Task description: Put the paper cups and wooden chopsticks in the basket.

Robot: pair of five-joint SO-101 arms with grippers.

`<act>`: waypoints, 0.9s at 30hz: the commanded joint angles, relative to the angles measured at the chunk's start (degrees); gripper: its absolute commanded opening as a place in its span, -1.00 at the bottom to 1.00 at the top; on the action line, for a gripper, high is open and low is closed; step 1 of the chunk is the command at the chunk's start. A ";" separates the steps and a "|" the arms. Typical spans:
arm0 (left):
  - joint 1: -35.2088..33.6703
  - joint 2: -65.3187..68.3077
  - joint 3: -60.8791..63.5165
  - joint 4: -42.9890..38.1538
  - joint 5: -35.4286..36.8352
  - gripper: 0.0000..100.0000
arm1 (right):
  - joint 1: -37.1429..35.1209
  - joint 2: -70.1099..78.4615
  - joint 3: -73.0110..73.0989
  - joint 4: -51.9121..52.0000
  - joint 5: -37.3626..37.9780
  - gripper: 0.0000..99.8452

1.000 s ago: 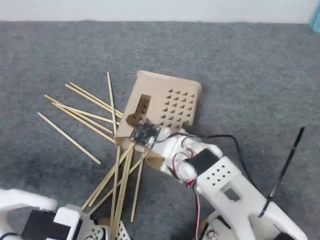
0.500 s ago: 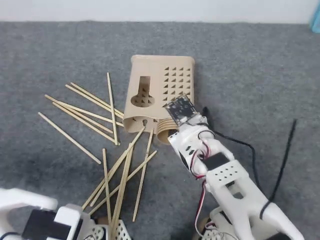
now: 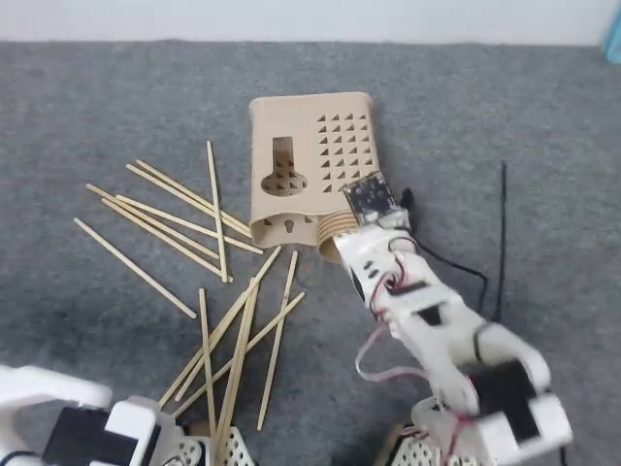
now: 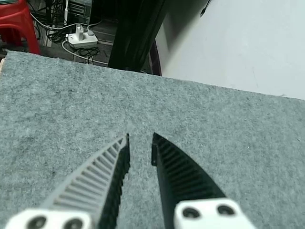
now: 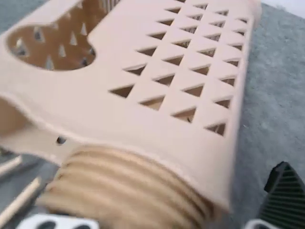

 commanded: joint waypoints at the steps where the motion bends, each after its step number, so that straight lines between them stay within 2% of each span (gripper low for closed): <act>1: 0.62 -0.79 -0.22 -1.49 -0.62 -0.83 | 0.48 7.78 -9.41 -7.25 -3.08 -0.37; 5: 0.62 -0.62 -0.22 -1.41 -0.62 -0.83 | 0.57 14.02 -12.31 -14.99 -2.99 -0.97; 6: 0.62 -0.62 -0.22 -1.41 -0.62 -0.83 | 0.57 14.29 -12.22 -16.40 -2.99 -1.00; 8: 0.62 -0.44 -0.22 -1.41 -0.62 -0.83 | 0.66 14.02 -11.87 -16.92 -2.99 -0.89; 10: 0.62 -0.44 -0.22 -1.41 -0.62 -0.83 | 1.19 12.44 -11.52 -16.92 -2.99 -0.99; 14: 0.62 -0.44 -0.22 -1.41 -0.62 -0.83 | 2.51 7.08 -11.87 -14.20 -3.16 -0.99; 20: 0.62 -0.44 -0.22 -1.41 -0.62 -0.83 | 2.77 -5.76 -15.65 8.04 -3.43 -0.99; 27: 0.62 -0.44 -0.13 -1.32 -0.62 -0.83 | 3.12 -16.48 -31.91 47.87 -3.78 -0.99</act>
